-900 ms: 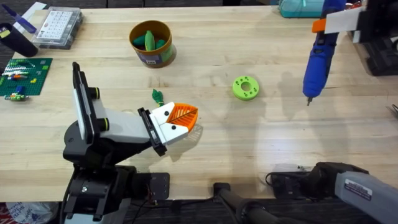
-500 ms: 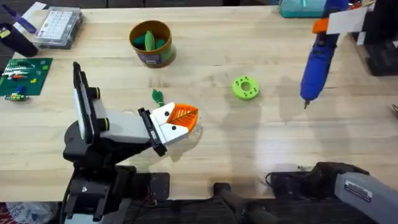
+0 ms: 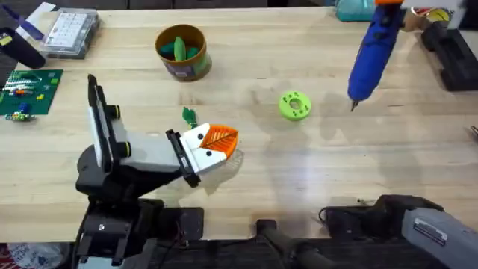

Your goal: Pick up the gripper from the table and insert it into the empty holder that is missing its gripper. Then pick up a screw, insert it into the mounting hole, and use the screwdriver to tighten it. Finally, clean up the table by picking up the vegetable and placing it into the bucket.

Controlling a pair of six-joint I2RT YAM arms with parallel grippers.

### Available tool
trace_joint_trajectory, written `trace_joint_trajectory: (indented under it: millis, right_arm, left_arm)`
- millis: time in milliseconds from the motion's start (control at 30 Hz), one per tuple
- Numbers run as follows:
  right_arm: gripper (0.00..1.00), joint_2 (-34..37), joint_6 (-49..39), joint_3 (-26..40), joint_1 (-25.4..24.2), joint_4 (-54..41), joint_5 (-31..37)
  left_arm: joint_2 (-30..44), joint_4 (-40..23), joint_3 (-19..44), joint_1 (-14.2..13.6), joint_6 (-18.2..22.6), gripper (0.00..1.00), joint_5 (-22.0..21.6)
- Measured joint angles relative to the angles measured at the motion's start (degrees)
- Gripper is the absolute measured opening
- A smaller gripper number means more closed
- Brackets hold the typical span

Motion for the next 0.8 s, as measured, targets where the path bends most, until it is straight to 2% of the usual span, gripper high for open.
trace_joint_trajectory:
  millis: [267, 300, 333, 800]
  right_arm:
    - [0.077, -3.16, -0.01, 7.76, 5.78, 0.23, -1.16]
    - [0.077, -4.14, -0.01, 10.0, 9.01, 0.2, -1.59]
    - [0.077, -4.24, 0.07, 10.57, 10.08, 0.3, -1.73]
    - [0.077, -4.2, 5.97, 11.45, 23.08, 10.76, -1.9]
  left_arm:
    - [0.0, 0.0, 0.02, 0.0, 0.0, 0.009, 0.0]
    - [0.0, 0.0, 0.0, 0.0, 0.0, 0.009, 0.0]
    - [0.0, -0.01, 0.0, 0.0, 0.0, 0.009, 0.0]
    - [0.0, -0.02, 0.01, 0.0, 0.0, 0.009, 0.0]
